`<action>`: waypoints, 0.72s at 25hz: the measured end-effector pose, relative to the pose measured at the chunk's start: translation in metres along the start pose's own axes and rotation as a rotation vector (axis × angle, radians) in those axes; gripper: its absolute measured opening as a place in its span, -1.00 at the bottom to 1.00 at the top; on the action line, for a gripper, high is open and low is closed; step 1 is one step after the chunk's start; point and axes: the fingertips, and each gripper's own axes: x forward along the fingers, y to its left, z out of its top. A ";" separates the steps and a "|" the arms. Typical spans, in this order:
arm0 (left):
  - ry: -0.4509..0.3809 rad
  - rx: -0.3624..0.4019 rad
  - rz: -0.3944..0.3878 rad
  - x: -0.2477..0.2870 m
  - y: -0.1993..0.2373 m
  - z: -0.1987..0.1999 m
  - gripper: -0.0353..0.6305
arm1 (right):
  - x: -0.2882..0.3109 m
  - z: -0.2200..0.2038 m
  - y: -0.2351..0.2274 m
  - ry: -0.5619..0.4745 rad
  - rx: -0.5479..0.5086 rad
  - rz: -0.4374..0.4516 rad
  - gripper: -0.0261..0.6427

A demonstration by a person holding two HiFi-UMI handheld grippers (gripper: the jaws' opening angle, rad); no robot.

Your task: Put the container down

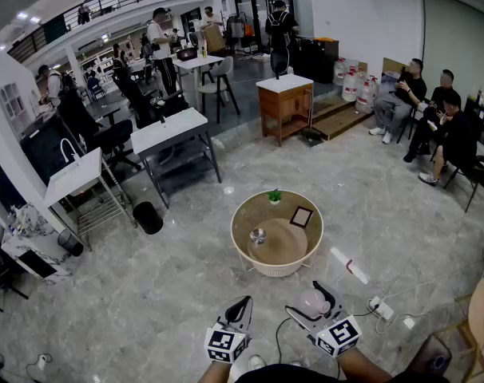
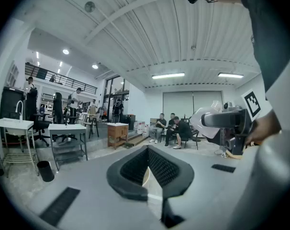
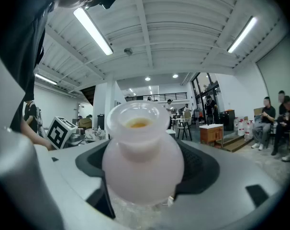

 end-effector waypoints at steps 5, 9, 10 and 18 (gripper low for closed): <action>0.008 -0.007 0.004 -0.007 -0.002 -0.007 -0.90 | -0.006 -0.004 0.001 -0.002 -0.004 -0.009 0.29; 0.002 0.004 -0.010 -0.008 0.000 -0.007 -0.90 | -0.003 -0.004 0.004 -0.001 -0.009 -0.014 0.29; 0.002 0.004 -0.011 -0.009 0.002 -0.006 -0.90 | -0.001 -0.003 0.006 0.001 -0.009 -0.013 0.29; 0.011 -0.004 -0.014 -0.024 0.016 -0.006 -0.90 | 0.013 0.006 0.022 -0.049 0.052 -0.004 0.29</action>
